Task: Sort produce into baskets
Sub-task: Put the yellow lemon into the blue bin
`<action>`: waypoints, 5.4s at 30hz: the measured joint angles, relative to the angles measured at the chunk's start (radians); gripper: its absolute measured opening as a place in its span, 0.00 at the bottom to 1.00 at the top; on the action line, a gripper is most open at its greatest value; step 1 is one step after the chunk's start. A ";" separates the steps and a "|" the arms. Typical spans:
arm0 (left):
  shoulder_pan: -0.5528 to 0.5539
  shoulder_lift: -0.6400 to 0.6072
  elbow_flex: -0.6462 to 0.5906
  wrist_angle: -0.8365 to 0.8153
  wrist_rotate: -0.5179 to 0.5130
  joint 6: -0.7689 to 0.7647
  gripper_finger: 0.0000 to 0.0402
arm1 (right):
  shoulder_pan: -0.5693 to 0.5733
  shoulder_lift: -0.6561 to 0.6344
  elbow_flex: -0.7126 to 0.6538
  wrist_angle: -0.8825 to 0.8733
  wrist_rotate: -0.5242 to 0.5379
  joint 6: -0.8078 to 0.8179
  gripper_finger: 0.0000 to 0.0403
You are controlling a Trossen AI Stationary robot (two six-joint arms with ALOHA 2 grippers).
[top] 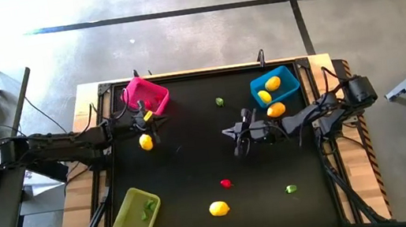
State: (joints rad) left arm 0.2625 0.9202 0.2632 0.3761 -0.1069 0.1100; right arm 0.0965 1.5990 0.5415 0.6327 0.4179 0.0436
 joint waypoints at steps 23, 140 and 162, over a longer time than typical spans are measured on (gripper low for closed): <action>-0.056 0.000 -0.006 0.079 0.131 0.137 0.00 | 0.037 -0.002 0.001 -0.001 -0.090 0.079 0.00; -0.056 0.248 -0.005 0.141 0.228 0.206 0.00 | -0.102 0.045 0.572 -1.824 -0.138 -0.130 0.70; -0.056 0.248 -0.005 0.129 0.228 0.207 0.00 | -0.100 0.090 0.405 -1.786 -0.069 -0.281 0.70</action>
State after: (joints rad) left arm 0.2068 1.1687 0.2581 0.5048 0.1207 0.3170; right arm -0.0036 1.6894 0.9463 -1.1534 0.3489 -0.2378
